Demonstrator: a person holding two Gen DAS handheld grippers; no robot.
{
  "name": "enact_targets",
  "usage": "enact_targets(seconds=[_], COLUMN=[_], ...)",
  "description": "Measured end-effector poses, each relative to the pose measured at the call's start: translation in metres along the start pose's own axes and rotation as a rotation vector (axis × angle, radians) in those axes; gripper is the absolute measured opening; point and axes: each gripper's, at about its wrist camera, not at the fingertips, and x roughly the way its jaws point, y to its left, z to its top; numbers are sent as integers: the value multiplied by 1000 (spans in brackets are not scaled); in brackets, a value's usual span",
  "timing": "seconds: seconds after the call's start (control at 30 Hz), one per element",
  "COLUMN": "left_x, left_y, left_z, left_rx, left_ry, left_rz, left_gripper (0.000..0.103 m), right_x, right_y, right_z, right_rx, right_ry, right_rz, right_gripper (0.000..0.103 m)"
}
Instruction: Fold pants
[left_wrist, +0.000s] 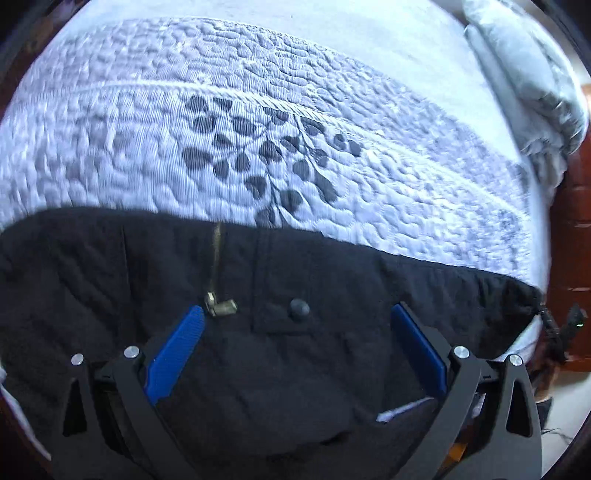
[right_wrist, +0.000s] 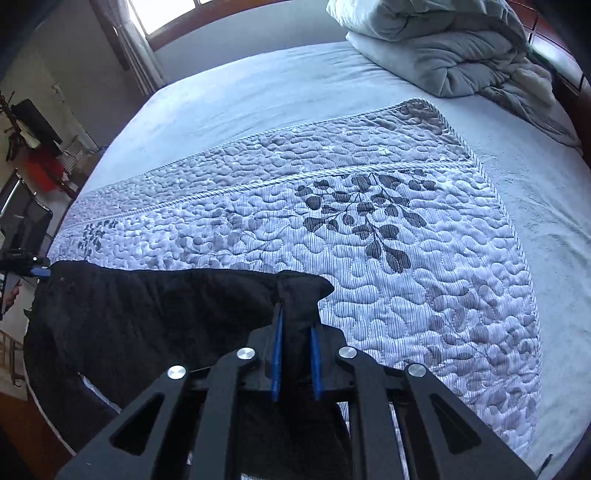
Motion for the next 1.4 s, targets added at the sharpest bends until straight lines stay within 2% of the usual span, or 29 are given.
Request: enact_targets(seconds=[0.1,0.17,0.23,0.3,0.4,0.43,0.57,0.67,0.9,1.0,1.07,1.2,1.37,1.4], left_x=[8,16,23,27,31,34,57,74,100,104,97,84,63,45], left_y=[-10,-24,-30,-32,-36,-39,-53,-54,-58,-61,-56,-44,-40,-27], left_z=[13,17,20,23,31,33,33,37,28,15,10,12,-24,-40], left_rx=[95,254,370,418,455,478,602,634,728,759,757,741,790,790], left_ry=[32,62,101,127,176,196,273,311,306,289,265,244,173,157], left_rz=[83,172,238,220,78,57,88,129,174,192,201,180,154,142], left_gripper=[100,100,100,100,100,100,100,100,97,84,66,47,20,18], right_x=[6,9,11,14,22,24,31,33,34,35,36,39,37,35], right_y=[-3,-6,-7,-8,-10,-11,-14,-14,-15,-14,-15,-22,-22,-22], right_z=[-3,-4,-5,-5,-6,-6,-8,-9,-8,-10,-11,-12,-15,-15], right_rx=[-5,-9,-11,-9,1,5,25,26,27,31,36,82,91,91], right_ry=[4,7,9,9,15,19,24,23,25,23,21,18,11,7], right_rz=[-5,-4,-1,1,-6,-10,-12,-14,-18,-27,-27,-8,-6,-2], right_gripper=[12,12,12,12,12,12,12,12,12,12,12,12,12,12])
